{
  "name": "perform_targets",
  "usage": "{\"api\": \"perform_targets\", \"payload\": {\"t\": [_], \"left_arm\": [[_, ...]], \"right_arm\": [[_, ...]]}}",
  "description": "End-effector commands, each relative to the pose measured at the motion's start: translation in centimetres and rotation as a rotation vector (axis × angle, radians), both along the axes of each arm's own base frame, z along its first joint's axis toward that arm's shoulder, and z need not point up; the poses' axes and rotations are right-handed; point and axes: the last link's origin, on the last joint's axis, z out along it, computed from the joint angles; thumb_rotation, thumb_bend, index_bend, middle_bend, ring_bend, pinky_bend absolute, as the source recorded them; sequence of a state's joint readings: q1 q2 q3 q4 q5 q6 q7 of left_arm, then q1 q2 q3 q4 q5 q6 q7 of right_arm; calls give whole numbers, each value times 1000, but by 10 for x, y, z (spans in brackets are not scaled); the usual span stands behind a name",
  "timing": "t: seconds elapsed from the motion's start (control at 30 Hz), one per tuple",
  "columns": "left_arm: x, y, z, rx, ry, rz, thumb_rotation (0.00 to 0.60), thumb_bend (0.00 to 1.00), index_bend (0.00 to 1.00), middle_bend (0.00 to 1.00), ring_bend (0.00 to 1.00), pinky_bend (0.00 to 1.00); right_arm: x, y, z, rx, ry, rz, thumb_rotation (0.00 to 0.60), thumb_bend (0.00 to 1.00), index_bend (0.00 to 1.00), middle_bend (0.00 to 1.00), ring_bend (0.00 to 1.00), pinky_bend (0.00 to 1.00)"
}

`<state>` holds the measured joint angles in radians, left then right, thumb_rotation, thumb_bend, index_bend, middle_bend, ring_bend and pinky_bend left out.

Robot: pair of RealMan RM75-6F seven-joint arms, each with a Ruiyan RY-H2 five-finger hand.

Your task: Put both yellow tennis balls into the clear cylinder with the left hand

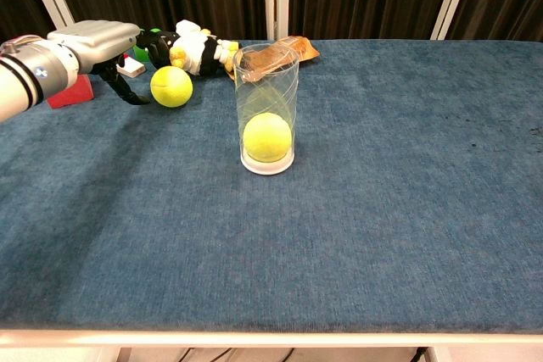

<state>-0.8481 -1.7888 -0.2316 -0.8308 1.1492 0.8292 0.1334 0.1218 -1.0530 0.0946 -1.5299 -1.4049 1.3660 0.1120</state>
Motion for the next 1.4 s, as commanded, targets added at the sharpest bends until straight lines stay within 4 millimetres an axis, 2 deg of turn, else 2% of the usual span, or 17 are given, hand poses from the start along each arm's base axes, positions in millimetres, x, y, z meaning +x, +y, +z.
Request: {"api": "perform_targets", "payload": {"t": [0.03,0.53,1.03,1.23,1.4], "left_arm": [[2,1,-4,-9,-14,15,600,158,195,213,143,351],[19,1,-15,-17,-132,86,600,84,200,253,184,358],[20,5,-29,40,-103,74,600,89,395,415,354,537],[18,6,-27,60,-89,45,600,113,476,478,426,618],[27,5,-18,93,-99,-19,600,127,509,521,465,652]], "right_arm": [[-1,-1,1,-4,3,-3,600,230,0,0,0,0],[-4,-1,-3,2,12,-11,600,236,0,0,0,0],[-8,1,2,-14,16,-25,600,242,0,0,0,0],[-10,1,2,-12,14,-30,600,243,0,0,0,0],[-9,1,3,-15,15,-29,600,244,0,0,0,0]]}}
